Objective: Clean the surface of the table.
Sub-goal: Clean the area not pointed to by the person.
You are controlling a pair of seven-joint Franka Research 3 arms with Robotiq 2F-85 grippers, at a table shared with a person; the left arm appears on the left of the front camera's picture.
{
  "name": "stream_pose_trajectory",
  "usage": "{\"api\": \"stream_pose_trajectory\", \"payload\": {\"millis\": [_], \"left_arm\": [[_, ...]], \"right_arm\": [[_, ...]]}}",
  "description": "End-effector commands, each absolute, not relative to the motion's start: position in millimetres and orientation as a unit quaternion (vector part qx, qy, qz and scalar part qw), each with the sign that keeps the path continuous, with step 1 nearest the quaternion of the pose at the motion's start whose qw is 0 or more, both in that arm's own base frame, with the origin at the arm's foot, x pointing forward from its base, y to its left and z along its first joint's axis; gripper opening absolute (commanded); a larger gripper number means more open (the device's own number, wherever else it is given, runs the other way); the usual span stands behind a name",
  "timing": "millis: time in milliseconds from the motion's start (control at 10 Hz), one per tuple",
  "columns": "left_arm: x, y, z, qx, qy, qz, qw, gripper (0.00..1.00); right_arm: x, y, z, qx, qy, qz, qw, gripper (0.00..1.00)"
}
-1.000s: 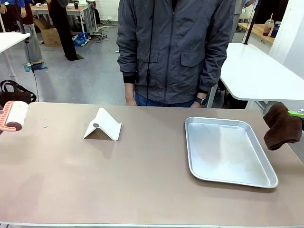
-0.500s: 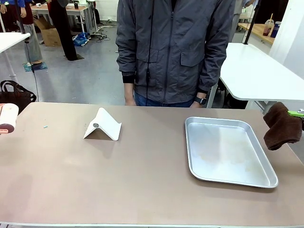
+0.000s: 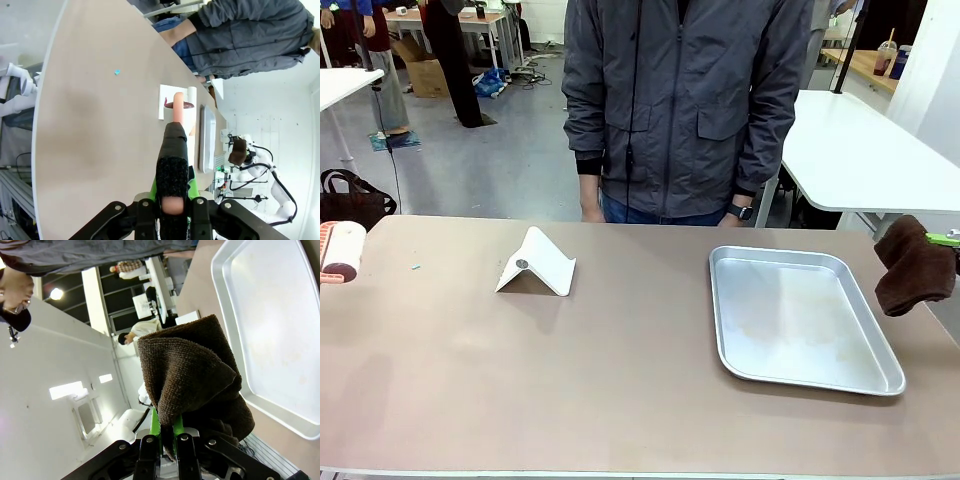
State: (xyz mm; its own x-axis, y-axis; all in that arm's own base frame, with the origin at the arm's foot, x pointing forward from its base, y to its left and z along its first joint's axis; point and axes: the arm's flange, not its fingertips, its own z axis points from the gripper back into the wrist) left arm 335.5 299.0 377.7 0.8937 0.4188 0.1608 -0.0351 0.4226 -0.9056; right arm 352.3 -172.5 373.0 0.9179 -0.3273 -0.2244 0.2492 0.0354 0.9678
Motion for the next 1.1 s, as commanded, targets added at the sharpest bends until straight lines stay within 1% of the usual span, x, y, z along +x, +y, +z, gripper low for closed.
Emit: {"api": "stream_pose_trajectory", "payload": {"millis": [0,100,300,500,800,1000], "left_arm": [[359.5,302.5,379.8,-0.507,-0.170,0.160,0.829,0.22],[374.4,307.4,379.3,-0.498,-0.174,0.179,0.830,0.22],[404.3,316.8,373.3,-0.494,-0.154,0.204,0.831,0.22],[420.8,322.5,370.4,-0.498,-0.152,0.201,0.830,0.22],[452.1,329.4,361.8,-0.480,-0.140,0.221,0.837,0.22],[464.3,332.7,357.7,-0.467,-0.132,0.224,0.845,0.22]], "right_arm": [[352.9,-172.3,376.4,0.665,-0.031,-0.197,0.720,0.11],[352.9,-172.3,376.4,0.665,-0.031,-0.197,0.720,0.11],[352.9,-172.3,376.4,0.665,-0.031,-0.197,0.720,0.11],[352.9,-172.3,376.4,0.665,-0.031,-0.197,0.720,0.11],[352.9,-172.3,376.4,0.665,-0.031,-0.197,0.720,0.11],[352.9,-172.3,376.4,0.665,-0.031,-0.197,0.720,0.11]]}}
